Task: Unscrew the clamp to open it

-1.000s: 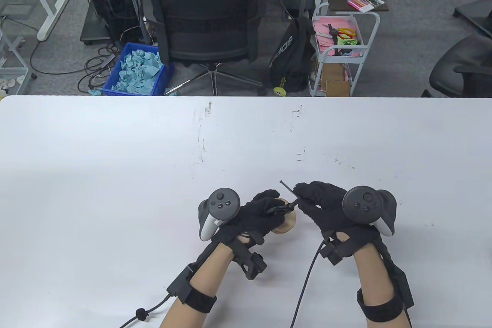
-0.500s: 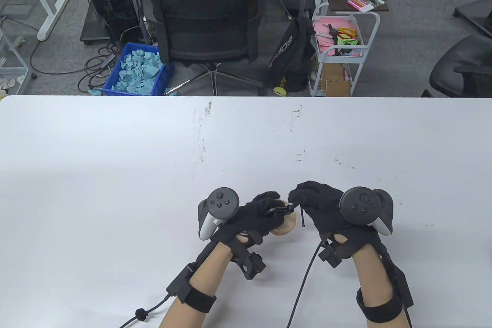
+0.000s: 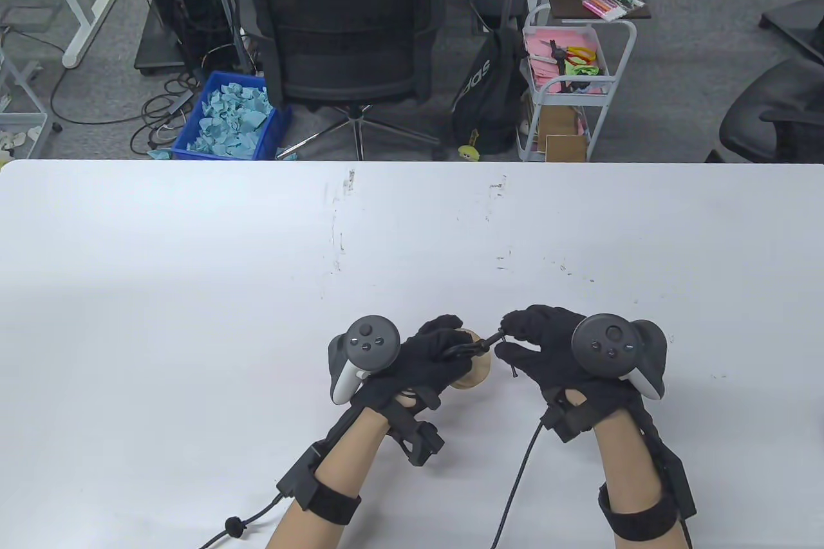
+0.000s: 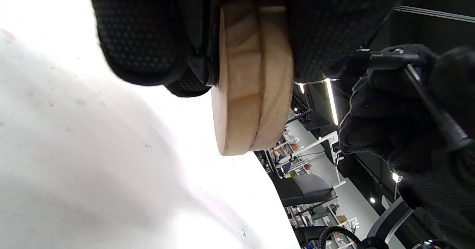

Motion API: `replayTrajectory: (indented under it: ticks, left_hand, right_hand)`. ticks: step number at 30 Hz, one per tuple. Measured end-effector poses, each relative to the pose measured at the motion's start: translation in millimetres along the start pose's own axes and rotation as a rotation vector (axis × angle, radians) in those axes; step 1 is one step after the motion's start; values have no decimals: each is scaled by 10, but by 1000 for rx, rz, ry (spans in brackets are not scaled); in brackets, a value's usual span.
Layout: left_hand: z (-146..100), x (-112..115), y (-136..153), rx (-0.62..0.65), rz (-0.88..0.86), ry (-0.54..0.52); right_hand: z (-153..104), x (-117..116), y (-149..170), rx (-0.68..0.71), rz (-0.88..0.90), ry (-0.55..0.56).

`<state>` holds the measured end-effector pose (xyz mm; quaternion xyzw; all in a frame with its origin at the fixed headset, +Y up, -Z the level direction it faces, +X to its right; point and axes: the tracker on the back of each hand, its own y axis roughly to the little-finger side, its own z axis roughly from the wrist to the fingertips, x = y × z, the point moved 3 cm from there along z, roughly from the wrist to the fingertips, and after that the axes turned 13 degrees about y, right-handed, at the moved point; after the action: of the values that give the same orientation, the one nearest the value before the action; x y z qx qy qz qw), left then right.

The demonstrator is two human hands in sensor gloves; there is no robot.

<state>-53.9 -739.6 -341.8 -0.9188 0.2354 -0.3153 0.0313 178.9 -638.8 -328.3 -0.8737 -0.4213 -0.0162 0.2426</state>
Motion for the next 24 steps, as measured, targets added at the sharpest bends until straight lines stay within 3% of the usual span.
replayTrajectory:
  ticks: [11, 16, 24]
  left_hand:
    - [39, 74, -36, 75, -101, 105]
    - [24, 24, -2, 40, -66, 62]
    - [-22, -56, 58, 4, -60, -23]
  right_hand:
    - [-3, 3, -71, 79, 108, 61]
    - [-3, -3, -39, 51, 83, 40]
    - [-11, 104, 46, -16, 80, 117]
